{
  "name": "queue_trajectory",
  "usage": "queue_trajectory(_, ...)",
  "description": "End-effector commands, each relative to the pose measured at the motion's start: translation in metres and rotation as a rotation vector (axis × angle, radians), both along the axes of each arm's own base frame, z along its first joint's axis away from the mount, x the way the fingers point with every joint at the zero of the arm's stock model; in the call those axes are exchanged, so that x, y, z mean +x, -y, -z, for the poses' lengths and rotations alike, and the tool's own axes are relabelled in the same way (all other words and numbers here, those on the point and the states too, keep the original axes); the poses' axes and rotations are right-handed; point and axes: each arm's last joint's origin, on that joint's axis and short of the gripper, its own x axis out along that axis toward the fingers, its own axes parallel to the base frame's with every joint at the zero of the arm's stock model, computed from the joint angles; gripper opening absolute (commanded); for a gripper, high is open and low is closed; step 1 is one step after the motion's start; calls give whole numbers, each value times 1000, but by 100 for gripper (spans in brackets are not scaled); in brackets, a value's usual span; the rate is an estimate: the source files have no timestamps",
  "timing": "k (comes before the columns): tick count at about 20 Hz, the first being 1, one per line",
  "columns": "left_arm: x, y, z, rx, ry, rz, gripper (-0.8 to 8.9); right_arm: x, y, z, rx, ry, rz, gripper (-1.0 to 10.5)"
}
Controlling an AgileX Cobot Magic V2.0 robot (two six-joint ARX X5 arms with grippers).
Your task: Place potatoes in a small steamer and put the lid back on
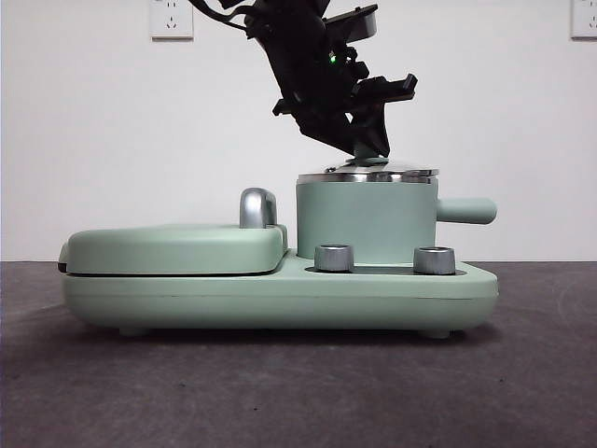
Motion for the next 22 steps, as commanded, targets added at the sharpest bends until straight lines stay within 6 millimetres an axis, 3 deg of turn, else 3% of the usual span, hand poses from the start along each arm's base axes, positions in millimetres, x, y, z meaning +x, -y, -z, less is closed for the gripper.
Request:
queue_trajectory(1,0,7,0,57,-16,28,14,1,-1,-1,5,8,-2,343)
queue_trajectory(6,1,7,-17,38,-8,24,14,1,-1,-1,5,8,-2,343)
queue_trajectory(10,1,7,-17,37,-15,29,14,1,-1,-1,6,7,-2,343)
queue_trajectory(20,11,17,15,34,-88,60,19,1,-1,-1,7,6,-6,343)
queue_trajectory(22,11,17,15,31,-83,60,79,1,-1,-1,8,5,-8,343)
